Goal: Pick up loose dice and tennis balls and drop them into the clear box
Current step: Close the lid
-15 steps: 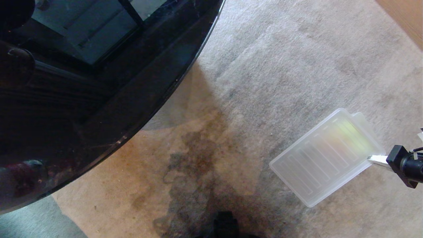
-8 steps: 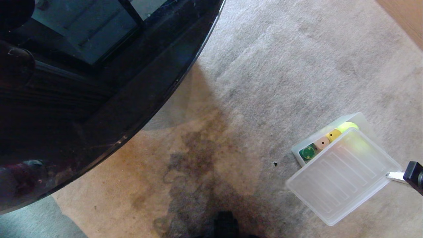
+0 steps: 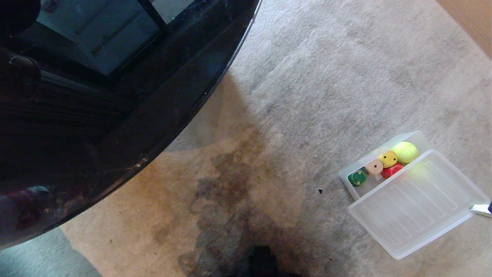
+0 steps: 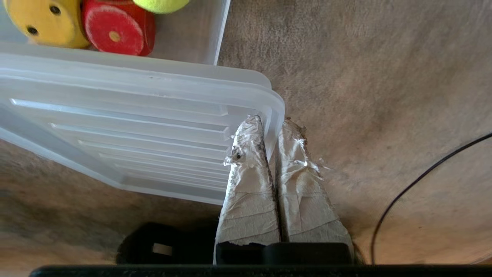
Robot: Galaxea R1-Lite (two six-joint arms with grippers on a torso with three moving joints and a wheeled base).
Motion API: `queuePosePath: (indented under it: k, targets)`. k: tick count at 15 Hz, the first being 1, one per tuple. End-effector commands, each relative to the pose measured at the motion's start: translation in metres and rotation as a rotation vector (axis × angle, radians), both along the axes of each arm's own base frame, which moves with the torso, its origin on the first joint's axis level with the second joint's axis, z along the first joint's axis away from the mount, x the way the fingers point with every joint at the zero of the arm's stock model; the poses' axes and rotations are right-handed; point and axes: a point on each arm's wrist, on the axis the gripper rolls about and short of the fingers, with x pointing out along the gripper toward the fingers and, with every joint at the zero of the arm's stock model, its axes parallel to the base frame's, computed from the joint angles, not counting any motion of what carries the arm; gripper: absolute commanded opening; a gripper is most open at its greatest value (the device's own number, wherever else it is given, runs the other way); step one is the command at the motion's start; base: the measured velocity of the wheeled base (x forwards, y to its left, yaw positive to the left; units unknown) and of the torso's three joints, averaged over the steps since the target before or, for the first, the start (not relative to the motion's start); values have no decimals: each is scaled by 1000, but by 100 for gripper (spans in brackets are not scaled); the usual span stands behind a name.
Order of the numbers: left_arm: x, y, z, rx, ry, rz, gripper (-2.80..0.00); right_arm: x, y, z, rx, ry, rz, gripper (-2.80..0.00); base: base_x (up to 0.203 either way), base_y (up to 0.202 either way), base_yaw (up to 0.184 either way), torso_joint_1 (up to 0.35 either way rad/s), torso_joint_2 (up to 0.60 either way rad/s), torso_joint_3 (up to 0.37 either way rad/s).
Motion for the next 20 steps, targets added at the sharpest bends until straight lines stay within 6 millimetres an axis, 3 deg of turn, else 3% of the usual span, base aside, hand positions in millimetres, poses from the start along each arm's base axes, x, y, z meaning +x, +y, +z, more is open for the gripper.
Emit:
queuePosePath:
  k: [1,11,20]
  targets:
    - [0,0,0,-1,0,0,-280,-1,-1,1,38,-26,3,-280,0,0,0,0,0,0]
    - [0,0,0,-1,0,0,-280,-2,-11,7,95,-96,12,-280,0,0,0,0,0,0]
    - [0,0,0,-1,0,0,-280,15,-33,1,100,-141,38,-280,0,0,0,0,0,0]
